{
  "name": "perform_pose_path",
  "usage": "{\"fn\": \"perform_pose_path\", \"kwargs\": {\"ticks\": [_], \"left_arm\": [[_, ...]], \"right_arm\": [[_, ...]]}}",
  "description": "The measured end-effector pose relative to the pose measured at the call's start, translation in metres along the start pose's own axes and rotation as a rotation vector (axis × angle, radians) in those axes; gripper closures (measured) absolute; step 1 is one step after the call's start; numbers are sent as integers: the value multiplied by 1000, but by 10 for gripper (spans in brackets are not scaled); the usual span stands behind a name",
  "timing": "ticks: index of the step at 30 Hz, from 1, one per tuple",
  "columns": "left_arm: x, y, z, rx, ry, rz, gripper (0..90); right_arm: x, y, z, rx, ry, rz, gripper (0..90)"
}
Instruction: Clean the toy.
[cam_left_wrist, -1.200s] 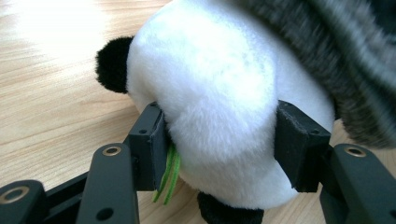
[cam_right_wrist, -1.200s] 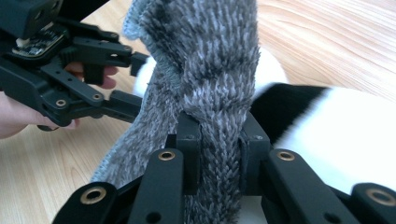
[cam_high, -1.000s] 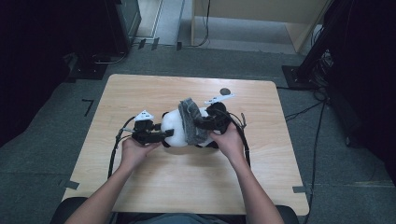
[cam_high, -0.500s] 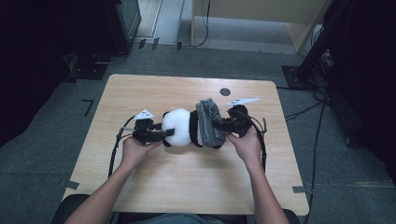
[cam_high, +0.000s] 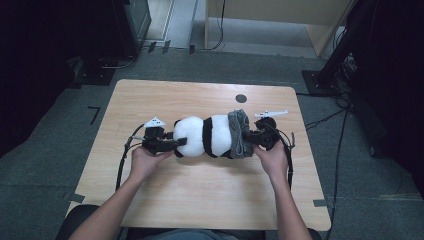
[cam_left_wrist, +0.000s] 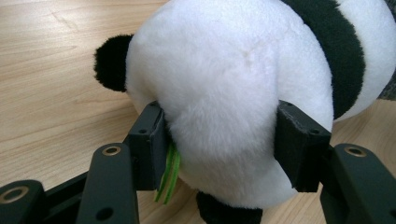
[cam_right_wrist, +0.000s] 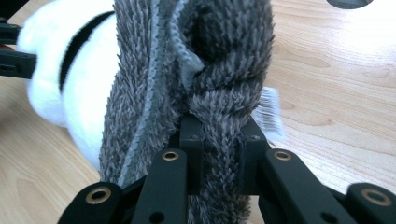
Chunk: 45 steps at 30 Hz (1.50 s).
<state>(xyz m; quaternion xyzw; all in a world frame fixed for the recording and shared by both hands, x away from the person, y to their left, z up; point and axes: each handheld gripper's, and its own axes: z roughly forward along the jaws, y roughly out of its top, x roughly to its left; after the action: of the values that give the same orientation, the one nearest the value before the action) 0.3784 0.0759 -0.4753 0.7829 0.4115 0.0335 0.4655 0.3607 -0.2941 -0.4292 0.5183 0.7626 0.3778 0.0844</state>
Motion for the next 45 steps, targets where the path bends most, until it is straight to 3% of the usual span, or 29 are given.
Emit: {"fn": "perform_pose_path", "kwargs": {"ticks": [4, 9, 15, 20, 23, 26, 29, 34, 45], "left_arm": [[1, 0, 1, -6, -4, -11, 418], [2, 0, 1, -6, -7, -20, 417], [1, 1, 0, -1, -2, -23, 415], [1, 1, 0, -5, -5, -31, 411], [1, 1, 0, -7, -3, -31, 411], [-2, 1, 0, -4, 7, -27, 408], [-4, -1, -1, -9, 16, -19, 407], [-5, -3, -1, -24, 16, -30, 404], [-6, -5, -2, -25, 18, -22, 401]], "right_arm": [[-6, -6, 5, -12, 8, 20, 780], [-14, -10, 7, 38, -24, 52, 786], [-12, -6, -9, 23, -16, 42, 788], [-6, 1, -28, -23, 20, 24, 789], [7, 8, -40, -69, 29, -11, 789], [24, 17, -47, -75, 50, -48, 789], [48, 24, -48, -81, 58, -90, 789], [78, 35, -43, -81, 118, -162, 789], [120, 58, 20, 1, 249, -252, 789]]}}
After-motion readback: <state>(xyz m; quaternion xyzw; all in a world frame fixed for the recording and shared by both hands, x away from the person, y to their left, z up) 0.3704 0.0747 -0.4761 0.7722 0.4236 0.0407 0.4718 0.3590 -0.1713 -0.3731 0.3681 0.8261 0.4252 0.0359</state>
